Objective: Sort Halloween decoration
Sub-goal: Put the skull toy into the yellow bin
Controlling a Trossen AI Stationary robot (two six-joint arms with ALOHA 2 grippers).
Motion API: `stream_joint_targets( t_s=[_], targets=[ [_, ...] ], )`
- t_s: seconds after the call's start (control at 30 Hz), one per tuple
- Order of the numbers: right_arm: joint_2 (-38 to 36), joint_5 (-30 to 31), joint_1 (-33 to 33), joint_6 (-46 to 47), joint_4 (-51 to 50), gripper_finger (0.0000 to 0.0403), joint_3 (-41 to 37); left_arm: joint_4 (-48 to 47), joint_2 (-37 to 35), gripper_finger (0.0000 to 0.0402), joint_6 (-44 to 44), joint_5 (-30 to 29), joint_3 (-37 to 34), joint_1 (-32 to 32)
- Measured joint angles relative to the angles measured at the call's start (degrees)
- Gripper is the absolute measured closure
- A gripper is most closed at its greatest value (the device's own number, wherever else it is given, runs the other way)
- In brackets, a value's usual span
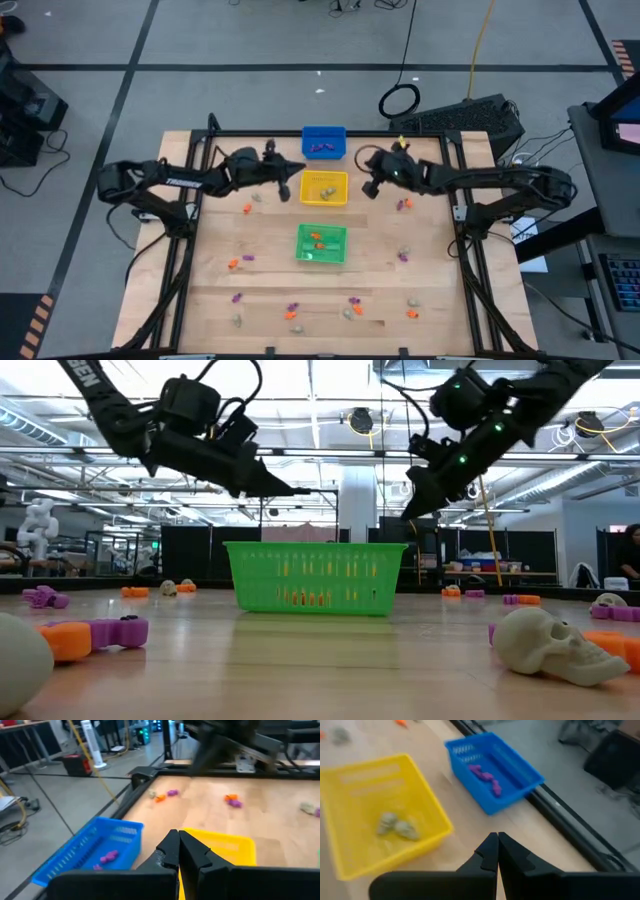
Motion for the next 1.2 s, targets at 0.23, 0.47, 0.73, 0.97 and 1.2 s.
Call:
stream_joint_targets(
  t_s=[0.23,0.47,0.73,0.97,1.2],
  targets=[
    [0.01,-1.14,-10.35,-6.89,-18.74,0.0403,10.37,0.41,-0.01,0.04,0.06,-0.09,-2.15,-3.13],
    [3.71,-10.27,-22.88,-16.38,-21.21,0.0379,11.54,1.03,0.0,0.04,0.52,-0.17,-2.15,-4.43],
    [16.77,-11.86,-29.03,-28.64,-27.46,0.0309,18.59,0.92,0.0,0.04,1.8,-0.2,-2.15,-4.82],
    [29.56,-11.85,-32.4,-36.46,-43.39,0.0258,34.71,0.49,0.0,0.04,1.94,-0.17,-2.15,-4.82],
    [35.59,-11.73,-33.15,-44.71,-47.44,0.0246,38.19,-0.77,0.0,0.04,1.94,-0.17,-2.13,-4.82]
  ],
)
